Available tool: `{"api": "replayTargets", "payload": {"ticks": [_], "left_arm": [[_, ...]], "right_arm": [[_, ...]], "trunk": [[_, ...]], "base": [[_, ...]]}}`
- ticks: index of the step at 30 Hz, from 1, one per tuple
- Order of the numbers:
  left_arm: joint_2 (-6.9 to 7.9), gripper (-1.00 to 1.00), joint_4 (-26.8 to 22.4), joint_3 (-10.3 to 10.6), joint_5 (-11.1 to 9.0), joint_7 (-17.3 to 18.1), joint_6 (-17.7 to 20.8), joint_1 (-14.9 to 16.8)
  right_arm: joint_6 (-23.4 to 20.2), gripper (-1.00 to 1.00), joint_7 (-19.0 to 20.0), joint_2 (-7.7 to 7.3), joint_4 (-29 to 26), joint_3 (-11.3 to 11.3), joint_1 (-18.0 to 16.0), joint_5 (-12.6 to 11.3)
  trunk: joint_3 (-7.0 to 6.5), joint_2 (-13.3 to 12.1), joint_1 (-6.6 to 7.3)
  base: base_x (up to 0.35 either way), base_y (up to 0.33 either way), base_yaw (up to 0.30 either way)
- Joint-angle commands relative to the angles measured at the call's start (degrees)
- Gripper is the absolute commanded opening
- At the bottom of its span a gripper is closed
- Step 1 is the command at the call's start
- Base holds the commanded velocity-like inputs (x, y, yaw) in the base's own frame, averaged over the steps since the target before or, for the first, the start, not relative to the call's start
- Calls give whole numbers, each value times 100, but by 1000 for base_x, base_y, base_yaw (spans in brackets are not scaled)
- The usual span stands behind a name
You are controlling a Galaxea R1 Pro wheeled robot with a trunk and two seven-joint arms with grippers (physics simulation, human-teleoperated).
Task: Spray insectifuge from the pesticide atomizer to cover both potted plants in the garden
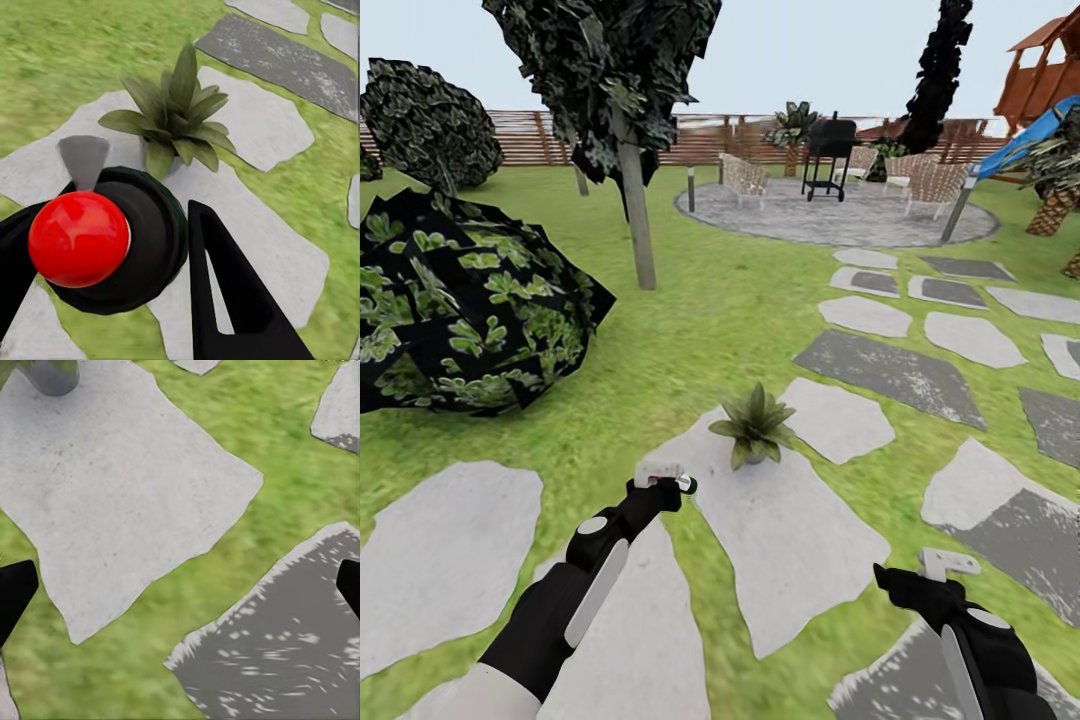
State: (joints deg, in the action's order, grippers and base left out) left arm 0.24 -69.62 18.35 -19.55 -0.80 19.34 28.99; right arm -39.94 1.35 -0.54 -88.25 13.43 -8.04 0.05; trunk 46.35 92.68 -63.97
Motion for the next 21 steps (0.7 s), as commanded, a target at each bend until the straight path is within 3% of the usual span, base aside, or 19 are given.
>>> {"api": "replayTargets", "payload": {"ticks": [1,21], "left_arm": [[3,-100,-8,2,-40,-8,26,2],[3,-100,-8,2,-40,-8,26,2]], "right_arm": [[-31,100,14,-1,-8,3,-4,2],[-31,100,14,0,-8,2,-4,4]], "trunk": [[0,2,-3],[-107,2,-3]], "base": [[302,224,-231],[302,224,-250]]}}
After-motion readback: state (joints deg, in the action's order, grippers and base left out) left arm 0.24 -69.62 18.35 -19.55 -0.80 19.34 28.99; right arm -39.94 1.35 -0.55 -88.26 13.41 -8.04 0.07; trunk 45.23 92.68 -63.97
